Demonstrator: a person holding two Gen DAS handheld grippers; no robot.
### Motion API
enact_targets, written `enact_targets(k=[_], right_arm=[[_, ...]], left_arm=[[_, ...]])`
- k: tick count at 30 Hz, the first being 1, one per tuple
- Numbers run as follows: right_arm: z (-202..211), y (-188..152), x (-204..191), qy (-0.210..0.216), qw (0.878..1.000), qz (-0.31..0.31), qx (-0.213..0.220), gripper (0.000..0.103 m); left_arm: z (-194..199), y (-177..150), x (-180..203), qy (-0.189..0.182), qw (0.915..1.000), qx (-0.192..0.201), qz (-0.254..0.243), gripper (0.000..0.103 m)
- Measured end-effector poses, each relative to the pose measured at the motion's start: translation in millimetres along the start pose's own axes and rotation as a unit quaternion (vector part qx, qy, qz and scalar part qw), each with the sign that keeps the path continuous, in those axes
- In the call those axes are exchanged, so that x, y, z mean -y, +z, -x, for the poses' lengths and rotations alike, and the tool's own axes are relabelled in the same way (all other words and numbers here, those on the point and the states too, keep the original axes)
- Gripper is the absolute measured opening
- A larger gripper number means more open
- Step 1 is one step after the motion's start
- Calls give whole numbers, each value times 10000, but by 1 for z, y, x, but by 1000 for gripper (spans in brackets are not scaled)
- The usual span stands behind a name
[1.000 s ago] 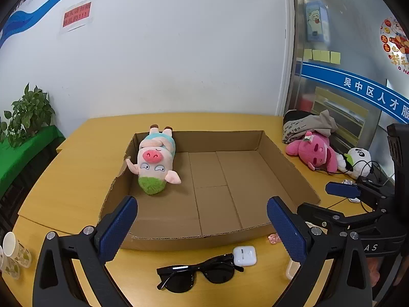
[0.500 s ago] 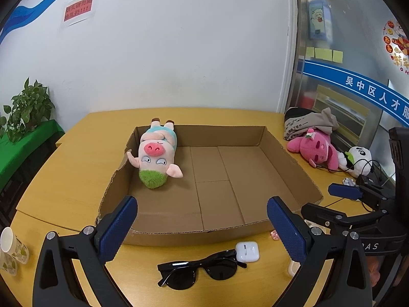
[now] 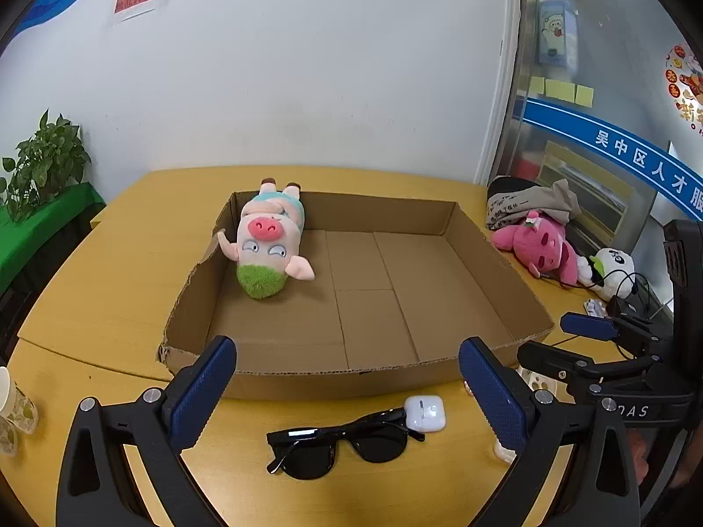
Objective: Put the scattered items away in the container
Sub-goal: 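Move the right gripper toward the black sunglasses on the table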
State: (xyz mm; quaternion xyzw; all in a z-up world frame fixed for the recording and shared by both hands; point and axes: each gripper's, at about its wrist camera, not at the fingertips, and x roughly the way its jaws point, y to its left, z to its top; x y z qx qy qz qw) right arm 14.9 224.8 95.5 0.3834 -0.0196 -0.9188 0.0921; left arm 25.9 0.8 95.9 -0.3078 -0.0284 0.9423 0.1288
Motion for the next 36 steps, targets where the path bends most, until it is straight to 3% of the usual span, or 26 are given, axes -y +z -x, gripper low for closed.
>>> enact_targets(k=[19,22,29,36], right_arm=[[-10,-4,-3,16,9999,12,-148,87],[-15,-13,-4,244,9991,151,-299,87],[-55,-51,-38,820,9866,891,-1096,87],[-77,-68,-55,1039,9801,1075,-1303,87]], left_arm=[[-5,-9,-12,-86,9999,-144,33,103],[-11,-17,-22,-118,9994,-308,119,103],[-47,-50,-43,-297,9942,-986,321,103],[-83,-79,-52,-554,9855,-1506,542,97]])
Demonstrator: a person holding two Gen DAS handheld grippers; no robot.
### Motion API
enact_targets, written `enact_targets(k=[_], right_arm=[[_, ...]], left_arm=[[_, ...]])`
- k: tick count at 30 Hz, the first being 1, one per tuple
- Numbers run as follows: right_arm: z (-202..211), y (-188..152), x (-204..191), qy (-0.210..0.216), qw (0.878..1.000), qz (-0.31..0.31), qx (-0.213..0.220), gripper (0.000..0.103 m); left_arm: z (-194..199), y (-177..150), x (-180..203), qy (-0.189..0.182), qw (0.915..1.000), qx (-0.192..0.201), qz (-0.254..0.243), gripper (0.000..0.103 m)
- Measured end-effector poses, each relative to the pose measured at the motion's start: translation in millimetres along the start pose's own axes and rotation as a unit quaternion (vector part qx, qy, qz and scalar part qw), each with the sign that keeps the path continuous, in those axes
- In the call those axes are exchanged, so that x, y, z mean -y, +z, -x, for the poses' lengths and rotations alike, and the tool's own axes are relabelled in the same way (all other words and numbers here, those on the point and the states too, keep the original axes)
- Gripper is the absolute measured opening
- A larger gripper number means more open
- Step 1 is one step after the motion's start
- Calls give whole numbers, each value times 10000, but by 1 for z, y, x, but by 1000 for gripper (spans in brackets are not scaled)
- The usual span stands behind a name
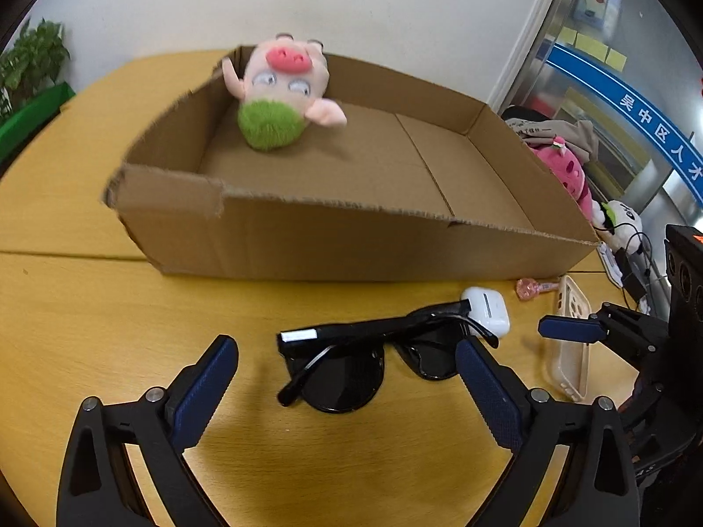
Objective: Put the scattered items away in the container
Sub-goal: 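Move the right gripper toward the black sunglasses on the table, then close the right gripper on the black sunglasses frame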
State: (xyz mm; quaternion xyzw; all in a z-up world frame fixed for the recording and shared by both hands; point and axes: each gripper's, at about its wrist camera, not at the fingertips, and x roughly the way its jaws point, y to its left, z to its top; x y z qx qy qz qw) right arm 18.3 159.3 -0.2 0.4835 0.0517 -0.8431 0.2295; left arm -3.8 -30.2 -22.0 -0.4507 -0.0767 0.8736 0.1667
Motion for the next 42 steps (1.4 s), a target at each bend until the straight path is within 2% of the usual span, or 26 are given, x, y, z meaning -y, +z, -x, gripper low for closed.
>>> enact_targets(k=[2,3,5,6,9,11,12,16,25,29,31,35,40,42], right_arm=[[-2,1,3,23,10000,-65,-2,87],[-1,0,4,49,10000,-77,0,87],[-2,-1,6,79,9999,-76,-5,87],[-2,-1,8,71,9999,-81,0,87],[1,-2,13,93,9999,-139,33,87],[2,-1,15,136,9998,-101,51,87],[2,0,14,150,9998,-72,67,87],[3,7,11,269,9996,70,94,87],[-11,51,-22,313,9929,1126,209,81],[-44,56,-29,299,9890,1438,-157,71],[-51,52,-32,178,9874,1569,-131,70],[-46,44,-29,537,9891,1358,-211,62],[-32,17,-37,1174,9842,1189,-582,56],[-23,9,-43,1304,9824,1210,-578,55]], left_arm=[[-10,-2,1,-104,9999,-138,-16,83],[-15,-3,2,-39,9997,-224,-24,80],[-23,-7,2,142,9993,-344,-66,65],[-24,-8,2,199,9992,-318,-122,63],[-26,-6,-2,258,9990,-324,-177,49],[-26,-5,-6,349,9985,-347,-258,28],[-27,-4,-8,358,9981,-366,-336,25],[-29,0,-15,267,9970,-437,-580,20],[-28,-1,-17,223,9906,-545,-1231,16],[-16,-9,-18,-135,9868,-493,-1535,16],[-6,-14,-19,-363,9839,-503,-1678,16],[4,-23,-20,-285,9812,-514,-1839,16],[5,-23,-36,-141,9871,-524,-1509,16],[4,-22,-44,-168,9896,-518,-1331,18]])
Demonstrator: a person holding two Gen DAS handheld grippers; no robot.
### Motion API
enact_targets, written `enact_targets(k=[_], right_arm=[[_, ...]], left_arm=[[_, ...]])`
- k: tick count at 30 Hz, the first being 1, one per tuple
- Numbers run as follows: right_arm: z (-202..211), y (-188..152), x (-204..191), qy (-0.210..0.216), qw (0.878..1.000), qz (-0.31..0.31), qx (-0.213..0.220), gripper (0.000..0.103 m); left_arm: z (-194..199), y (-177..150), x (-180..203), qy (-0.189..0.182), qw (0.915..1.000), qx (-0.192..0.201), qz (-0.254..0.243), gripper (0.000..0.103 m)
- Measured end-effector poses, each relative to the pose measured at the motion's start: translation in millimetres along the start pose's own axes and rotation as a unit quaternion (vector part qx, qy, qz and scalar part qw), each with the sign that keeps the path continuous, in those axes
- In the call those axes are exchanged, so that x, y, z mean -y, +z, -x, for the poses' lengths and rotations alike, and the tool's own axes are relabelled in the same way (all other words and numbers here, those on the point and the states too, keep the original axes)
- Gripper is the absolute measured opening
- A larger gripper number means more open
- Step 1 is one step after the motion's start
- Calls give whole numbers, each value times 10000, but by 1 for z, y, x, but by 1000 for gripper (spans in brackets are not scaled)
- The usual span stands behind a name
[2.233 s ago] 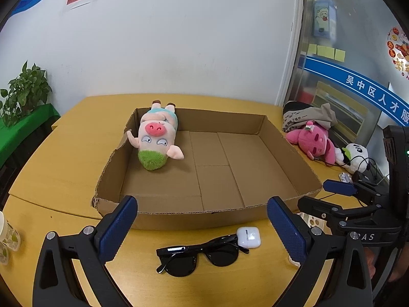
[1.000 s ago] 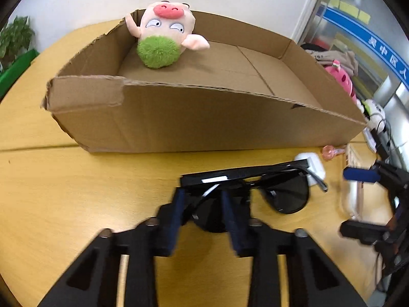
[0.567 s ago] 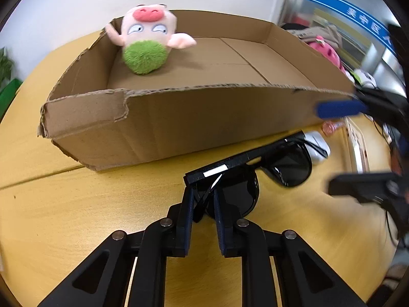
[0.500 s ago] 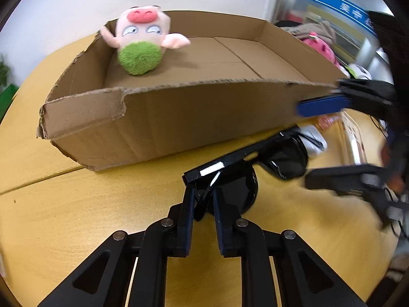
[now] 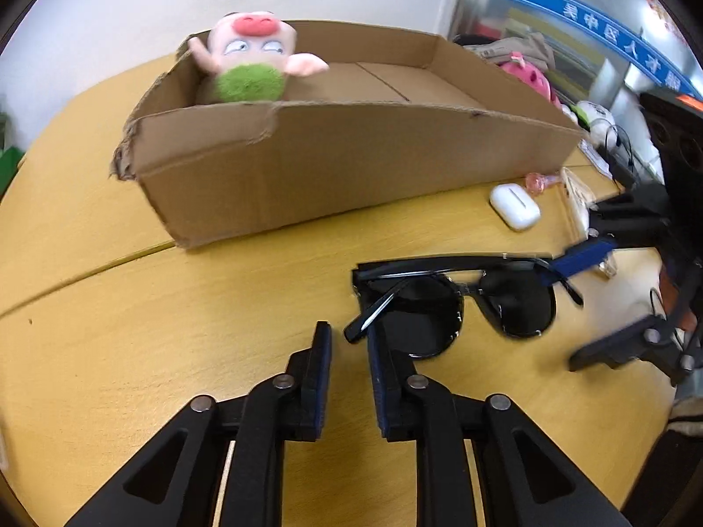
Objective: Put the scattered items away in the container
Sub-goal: 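Close the right gripper on the black sunglasses frame, then lift the sunglasses with the right gripper and carry them over the box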
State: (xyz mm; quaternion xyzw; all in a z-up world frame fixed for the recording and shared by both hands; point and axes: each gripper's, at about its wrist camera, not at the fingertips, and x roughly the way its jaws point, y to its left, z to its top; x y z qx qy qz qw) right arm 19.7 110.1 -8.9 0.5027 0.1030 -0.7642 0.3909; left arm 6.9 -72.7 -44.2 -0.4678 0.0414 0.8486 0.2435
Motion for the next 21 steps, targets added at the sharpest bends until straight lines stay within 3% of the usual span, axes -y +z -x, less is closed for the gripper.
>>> enact_targets(k=[5,8,11,12,14,16,21], right_arm=[[22,15,2,-397,9986,-12,353,55],[10,22,8,-544,9984,2,172,55],[-15,25,11,-598,9982,-50,-69,53],[-22,24,11,-624,9979,-130,-98,40],[-33,26,15,-554,9976,-386,-150,23],[-32,24,14,-511,9973,-530,-64,13],[-32,20,14,-575,9962,-650,3,10]], left_arm=[[6,1,-8,-22,9989,94,450,20],[13,-2,-10,-263,9960,221,829,28],[15,-10,-10,-575,9899,246,1274,30],[13,-12,-8,-675,9872,223,1426,30],[10,-16,-6,-850,9824,144,1655,30],[4,-19,-4,-1021,9772,20,1862,30],[-4,-17,1,-1424,9613,-17,2359,30]])
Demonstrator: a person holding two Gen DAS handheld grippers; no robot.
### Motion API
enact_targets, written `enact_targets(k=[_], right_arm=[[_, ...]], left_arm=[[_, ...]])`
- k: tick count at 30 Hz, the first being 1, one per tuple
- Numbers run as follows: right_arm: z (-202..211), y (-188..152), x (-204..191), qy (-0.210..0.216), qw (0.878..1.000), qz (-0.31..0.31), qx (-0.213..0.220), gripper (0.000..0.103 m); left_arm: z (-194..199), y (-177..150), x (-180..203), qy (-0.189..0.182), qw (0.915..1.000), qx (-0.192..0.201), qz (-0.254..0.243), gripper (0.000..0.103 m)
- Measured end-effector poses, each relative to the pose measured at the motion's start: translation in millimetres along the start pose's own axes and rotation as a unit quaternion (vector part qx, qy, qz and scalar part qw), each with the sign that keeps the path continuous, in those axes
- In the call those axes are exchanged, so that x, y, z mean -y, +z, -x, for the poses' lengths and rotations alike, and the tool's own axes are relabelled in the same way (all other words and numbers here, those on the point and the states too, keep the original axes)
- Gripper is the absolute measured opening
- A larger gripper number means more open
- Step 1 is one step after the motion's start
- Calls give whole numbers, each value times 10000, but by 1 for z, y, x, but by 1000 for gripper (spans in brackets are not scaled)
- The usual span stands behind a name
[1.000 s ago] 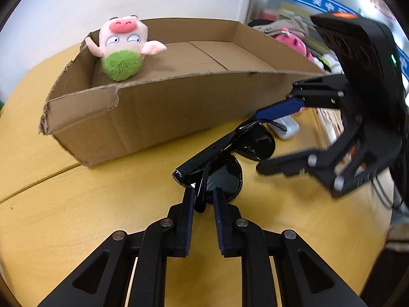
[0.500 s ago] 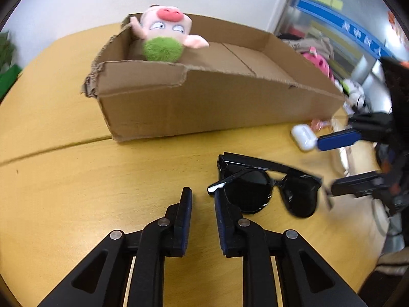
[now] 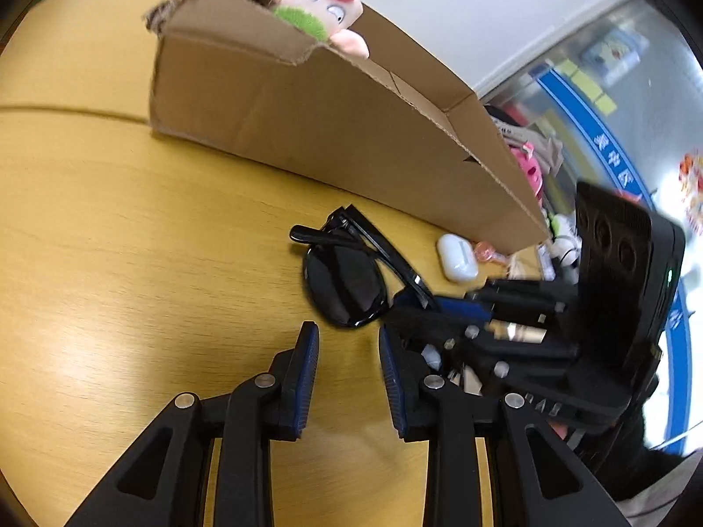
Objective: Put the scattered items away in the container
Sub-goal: 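Lift the sunglasses with the right gripper and carry them over the box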
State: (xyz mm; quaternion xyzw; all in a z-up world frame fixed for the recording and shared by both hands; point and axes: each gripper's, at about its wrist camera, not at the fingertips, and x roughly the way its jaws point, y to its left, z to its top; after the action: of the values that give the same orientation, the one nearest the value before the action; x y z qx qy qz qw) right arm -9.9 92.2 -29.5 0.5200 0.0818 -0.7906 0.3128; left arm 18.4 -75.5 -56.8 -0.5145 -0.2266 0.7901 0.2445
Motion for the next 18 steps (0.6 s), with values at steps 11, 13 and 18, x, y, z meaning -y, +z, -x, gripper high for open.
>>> enact_targets(k=[11,13,18], right_arm=[[22,-31,13,207,9963,-729,411,9],[29,-31,13,196,9956,-746,529,9],[61,-25,7,140,9929,-708,947,9]], left_arm=[[-13,7,5,-589,9977,-111,323,11],[-7,10,10,-699,9971,-50,282,10],[21,24,41,-752,9968,269,-73,8]])
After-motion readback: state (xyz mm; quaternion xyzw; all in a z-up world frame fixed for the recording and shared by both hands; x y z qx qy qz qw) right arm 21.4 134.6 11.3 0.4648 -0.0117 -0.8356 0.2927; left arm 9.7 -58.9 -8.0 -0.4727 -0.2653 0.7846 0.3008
